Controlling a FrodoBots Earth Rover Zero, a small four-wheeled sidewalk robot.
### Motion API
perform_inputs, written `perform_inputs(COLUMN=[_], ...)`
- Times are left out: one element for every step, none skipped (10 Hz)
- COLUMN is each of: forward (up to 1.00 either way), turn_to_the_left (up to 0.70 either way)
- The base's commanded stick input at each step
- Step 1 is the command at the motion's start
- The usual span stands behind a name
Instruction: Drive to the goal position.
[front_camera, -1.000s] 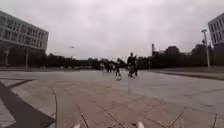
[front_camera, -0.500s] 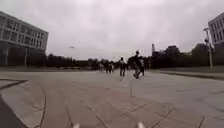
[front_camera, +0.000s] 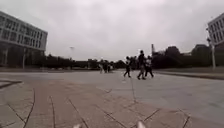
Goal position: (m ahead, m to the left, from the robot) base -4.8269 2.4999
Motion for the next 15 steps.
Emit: perform_inputs(forward=[0.70,0.70,0.70,0.70,0.70,0.70,0.70,0.70,0.70,0.70,0.70,0.70,0.70,0.70,0.70], turn_to_the_left=[0.00,0.00,0.00,0.00,0.00,0.00,0.00,0.00,0.00,0.00,0.00,-0.02,-0.05,-0.04,-0.02])
